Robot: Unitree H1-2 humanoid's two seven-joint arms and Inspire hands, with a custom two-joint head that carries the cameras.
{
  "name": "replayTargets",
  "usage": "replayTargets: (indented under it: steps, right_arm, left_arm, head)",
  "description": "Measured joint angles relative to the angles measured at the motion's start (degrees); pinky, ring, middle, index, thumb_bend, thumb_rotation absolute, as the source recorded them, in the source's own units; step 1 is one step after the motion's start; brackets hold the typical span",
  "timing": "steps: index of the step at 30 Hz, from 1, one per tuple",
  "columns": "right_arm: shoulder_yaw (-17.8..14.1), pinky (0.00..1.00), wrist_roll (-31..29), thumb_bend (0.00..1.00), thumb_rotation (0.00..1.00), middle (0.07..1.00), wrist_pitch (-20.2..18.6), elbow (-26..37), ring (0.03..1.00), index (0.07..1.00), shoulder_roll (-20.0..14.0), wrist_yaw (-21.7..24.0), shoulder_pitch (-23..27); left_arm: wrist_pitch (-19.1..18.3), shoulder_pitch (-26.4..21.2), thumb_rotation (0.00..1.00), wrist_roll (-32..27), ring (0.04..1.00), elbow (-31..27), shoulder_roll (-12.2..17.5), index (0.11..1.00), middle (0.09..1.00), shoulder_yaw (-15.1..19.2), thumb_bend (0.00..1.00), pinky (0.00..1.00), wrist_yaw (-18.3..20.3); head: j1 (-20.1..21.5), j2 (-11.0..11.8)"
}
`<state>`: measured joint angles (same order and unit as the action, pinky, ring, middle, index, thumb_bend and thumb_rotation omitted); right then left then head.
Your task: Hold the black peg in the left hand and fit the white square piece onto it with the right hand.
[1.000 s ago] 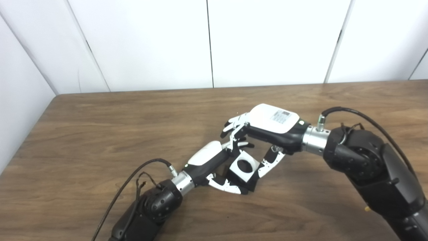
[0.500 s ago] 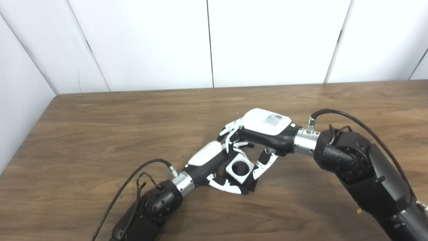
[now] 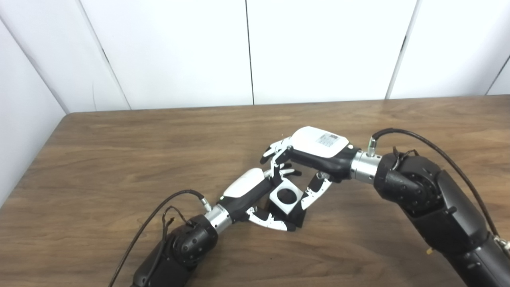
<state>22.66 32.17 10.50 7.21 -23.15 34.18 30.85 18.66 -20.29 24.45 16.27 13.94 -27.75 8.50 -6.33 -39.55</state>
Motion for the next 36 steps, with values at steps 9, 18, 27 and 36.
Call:
replayTargets:
  steps: [9,18,27,36]
  right_arm:
    - [-0.1,0.84,-0.5,0.52,0.14,0.810,-0.4,0.0,0.862,0.481,-0.4,0.0,0.0]
    - [-0.1,0.83,0.0,0.52,0.14,0.805,-0.6,0.0,0.855,0.480,-2.6,0.5,-0.3]
    - [0.7,0.84,0.6,0.52,0.14,0.809,-0.8,0.2,0.857,0.480,-3.1,1.2,-1.0]
    - [1.6,0.85,0.9,0.52,0.13,0.808,-0.7,0.3,0.865,0.481,-3.4,1.2,-0.7]
  left_arm:
    - [0.0,0.0,0.08,0.2,0.984,-0.2,0.0,0.491,0.906,0.0,0.52,0.94,0.0]
    - [0.0,-0.1,0.08,0.2,0.988,-0.2,0.0,0.491,0.911,-0.1,0.52,0.94,0.0]
    - [0.1,-0.3,0.08,0.2,0.984,-0.2,0.0,0.490,0.908,-0.2,0.52,0.93,0.0]
    - [0.1,-0.4,0.08,0.2,0.987,-0.2,0.0,0.490,0.906,-0.3,0.52,0.93,0.1]
  head:
    - [0.3,-0.4]
    - [0.3,-0.7]
    - [0.2,-1.0]
    - [-0.5,-1.1]
